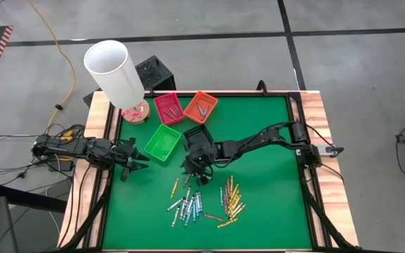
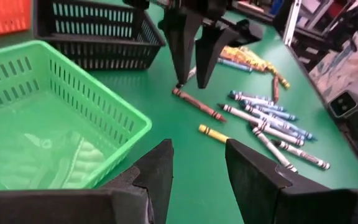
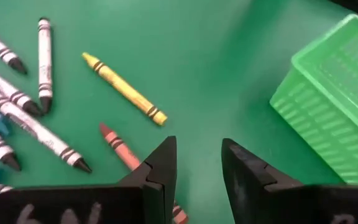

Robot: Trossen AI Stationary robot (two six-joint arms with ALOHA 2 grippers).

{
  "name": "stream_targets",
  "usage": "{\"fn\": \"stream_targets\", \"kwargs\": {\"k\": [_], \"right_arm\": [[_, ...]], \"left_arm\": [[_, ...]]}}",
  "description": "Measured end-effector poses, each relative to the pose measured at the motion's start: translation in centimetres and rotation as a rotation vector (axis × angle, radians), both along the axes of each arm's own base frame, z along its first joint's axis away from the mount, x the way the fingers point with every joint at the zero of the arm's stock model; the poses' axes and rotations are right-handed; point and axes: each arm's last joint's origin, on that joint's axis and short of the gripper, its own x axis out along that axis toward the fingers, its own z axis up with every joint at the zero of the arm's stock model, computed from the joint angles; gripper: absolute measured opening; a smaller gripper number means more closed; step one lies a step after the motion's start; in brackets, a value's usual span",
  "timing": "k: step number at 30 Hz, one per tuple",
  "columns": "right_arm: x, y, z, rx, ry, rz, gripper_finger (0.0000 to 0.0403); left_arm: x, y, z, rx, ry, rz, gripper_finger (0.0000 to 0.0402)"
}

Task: Sort crayons
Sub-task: Put the brown crayon into the red bin

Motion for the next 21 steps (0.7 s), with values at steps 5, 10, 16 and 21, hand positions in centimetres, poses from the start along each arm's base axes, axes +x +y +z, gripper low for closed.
{"fn": "stream_targets", "kwargs": {"k": [5,10,16,21], "right_arm": [[-0.22,0.08,-0.23,-0.060,0.026,0.046,0.0123],[-0.30,0.22,-0.32,-0.064,0.030,0.109,0.0123],[-0.34,0.42,-0.38,-0.107,0.024,0.147,0.0123],[-0.34,0.48,-0.38,-0.120,0.021,0.159,0.0123]], "left_arm": [[-0.02,0.00,-0.01,0.004,-0.001,-0.002,0.0137],[-0.02,0.02,0.00,0.005,-0.002,0.002,0.0137],[-0.02,0.04,0.01,0.008,-0.004,0.012,0.0137],[-0.02,0.05,0.01,0.005,-0.003,0.014,0.0137]]}}
